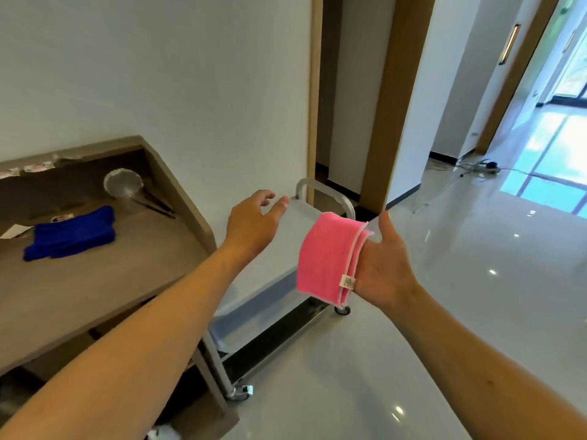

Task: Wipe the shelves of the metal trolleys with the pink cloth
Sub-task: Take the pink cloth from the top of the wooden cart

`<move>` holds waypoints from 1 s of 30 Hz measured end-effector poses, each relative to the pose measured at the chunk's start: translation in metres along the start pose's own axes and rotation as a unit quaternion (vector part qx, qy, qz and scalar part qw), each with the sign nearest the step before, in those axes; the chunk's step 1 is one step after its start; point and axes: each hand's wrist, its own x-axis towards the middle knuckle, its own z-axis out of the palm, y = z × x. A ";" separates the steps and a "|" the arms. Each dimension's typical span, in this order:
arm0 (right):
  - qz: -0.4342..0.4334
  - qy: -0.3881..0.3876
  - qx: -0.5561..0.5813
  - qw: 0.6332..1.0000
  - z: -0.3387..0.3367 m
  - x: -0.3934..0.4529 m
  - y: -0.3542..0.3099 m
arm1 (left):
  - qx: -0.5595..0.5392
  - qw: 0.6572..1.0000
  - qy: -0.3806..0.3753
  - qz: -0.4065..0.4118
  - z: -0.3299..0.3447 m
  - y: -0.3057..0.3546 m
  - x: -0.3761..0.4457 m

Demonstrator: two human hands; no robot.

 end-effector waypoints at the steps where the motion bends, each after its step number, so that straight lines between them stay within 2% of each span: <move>1: 0.002 0.007 0.000 1.000 -0.013 -0.003 -0.007 | 0.003 1.000 -0.001 -0.002 0.013 0.006 -0.001; 9: 0.016 0.036 0.023 0.999 -0.067 0.021 -0.042 | 0.049 0.998 -0.033 -0.016 0.077 0.015 0.016; 15: 0.015 0.044 0.027 0.999 -0.077 0.079 -0.066 | 0.079 0.996 -0.045 -0.024 0.109 0.000 0.073; 21: 0.033 0.056 -0.003 0.998 -0.079 0.160 -0.091 | 0.074 0.995 -0.033 -0.060 0.129 -0.035 0.145; 30: 0.070 0.016 -0.063 0.995 -0.066 0.269 -0.095 | 0.113 0.984 -0.037 -0.131 0.135 -0.111 0.204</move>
